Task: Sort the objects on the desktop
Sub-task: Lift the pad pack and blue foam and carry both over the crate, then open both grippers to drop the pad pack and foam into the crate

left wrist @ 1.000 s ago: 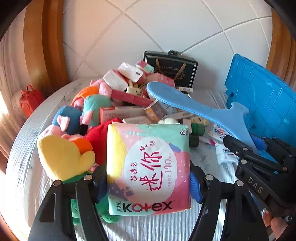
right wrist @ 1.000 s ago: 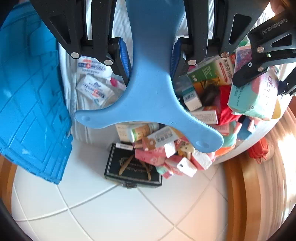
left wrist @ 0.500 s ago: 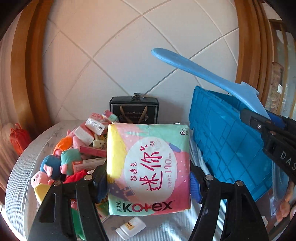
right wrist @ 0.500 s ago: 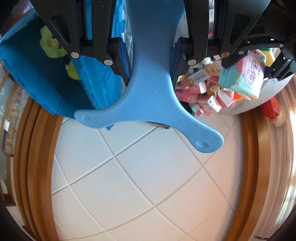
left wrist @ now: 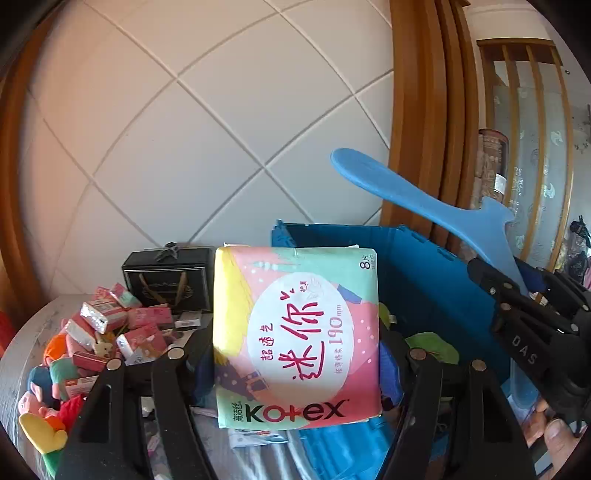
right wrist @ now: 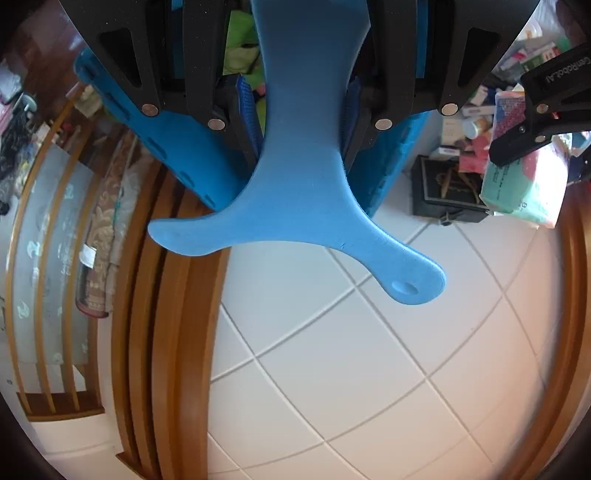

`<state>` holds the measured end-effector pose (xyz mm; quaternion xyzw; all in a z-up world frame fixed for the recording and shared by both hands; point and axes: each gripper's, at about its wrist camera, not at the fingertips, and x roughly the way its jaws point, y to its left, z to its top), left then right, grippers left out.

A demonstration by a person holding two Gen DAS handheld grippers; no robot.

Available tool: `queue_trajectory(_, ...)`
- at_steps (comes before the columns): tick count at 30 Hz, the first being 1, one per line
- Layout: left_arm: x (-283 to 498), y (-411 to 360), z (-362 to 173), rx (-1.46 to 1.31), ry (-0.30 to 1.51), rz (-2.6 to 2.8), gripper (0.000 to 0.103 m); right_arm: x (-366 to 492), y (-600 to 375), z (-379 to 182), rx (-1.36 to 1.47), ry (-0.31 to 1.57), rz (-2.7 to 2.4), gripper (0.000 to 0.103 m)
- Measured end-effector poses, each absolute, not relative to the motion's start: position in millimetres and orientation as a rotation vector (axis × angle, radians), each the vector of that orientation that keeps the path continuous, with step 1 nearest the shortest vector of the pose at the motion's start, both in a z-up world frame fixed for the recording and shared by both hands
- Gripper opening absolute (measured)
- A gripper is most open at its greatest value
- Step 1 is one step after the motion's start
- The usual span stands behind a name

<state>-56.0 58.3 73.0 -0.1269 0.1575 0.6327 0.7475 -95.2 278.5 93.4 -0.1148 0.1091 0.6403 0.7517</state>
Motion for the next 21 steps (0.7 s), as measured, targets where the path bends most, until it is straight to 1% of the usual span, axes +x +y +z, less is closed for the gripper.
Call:
queue_trajectory(5,9.1,74.3,72.0,-0.272,0.401,1.329,0.068,-42.8,287.6,78.2,-0.281,0.262,1.332,0.038)
queue_trajectory(8,33.9,86.4,63.9,-0.287,0.439,1.308,0.068,-19.8,297.2,63.6,-0.303,0.288,1.320,0.038)
queue_trajectory(15,54.6,115.4,42.7,-0.312,0.521,1.304,0.068,7.9,317.9,33.4,-0.344,0.335,1.307,0.038)
queue_trajectory(21,62.8,127.4,35.7,-0.350,0.595,1.290,0.068,16.1,328.9,21.2,-0.384,0.385,1.297,0.038)
